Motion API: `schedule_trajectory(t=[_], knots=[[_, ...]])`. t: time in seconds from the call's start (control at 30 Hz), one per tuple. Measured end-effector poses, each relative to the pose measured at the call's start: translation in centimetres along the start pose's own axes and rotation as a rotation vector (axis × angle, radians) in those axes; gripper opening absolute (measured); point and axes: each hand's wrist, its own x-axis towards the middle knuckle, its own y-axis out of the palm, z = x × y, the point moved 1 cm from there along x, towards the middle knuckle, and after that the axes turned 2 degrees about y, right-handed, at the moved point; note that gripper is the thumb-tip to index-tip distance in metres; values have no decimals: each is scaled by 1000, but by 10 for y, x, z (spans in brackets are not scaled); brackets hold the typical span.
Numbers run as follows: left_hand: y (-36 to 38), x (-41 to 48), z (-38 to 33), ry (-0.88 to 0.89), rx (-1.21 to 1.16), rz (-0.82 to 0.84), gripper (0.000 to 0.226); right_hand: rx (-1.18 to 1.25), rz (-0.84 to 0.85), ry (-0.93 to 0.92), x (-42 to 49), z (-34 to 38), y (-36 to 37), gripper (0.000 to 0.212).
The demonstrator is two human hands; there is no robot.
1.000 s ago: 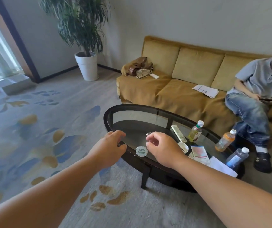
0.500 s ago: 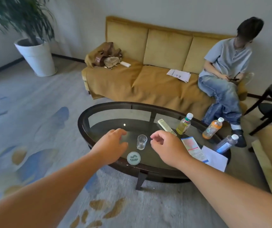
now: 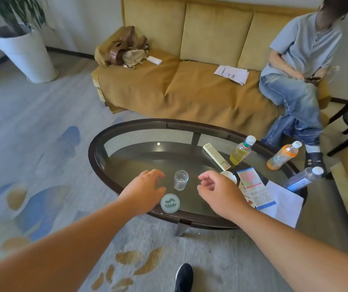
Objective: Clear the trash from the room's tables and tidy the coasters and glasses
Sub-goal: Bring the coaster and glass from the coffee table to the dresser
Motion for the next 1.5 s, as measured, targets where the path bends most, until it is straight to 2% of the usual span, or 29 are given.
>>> schedule_trajectory(t=[0.5,1.0,1.23,1.5], knots=[[49,83,2,-102,17,87,42,37,101,6,85,-49,9,23],[95,102,46,-32,48,227,47,61,15,105,77,-71,64,26],[139,111,76,-66,54,234,48,81,11,138,88,-106,96,32],[203,125,110,-174,72,181,44,33,34,90,115,-154,143,43]])
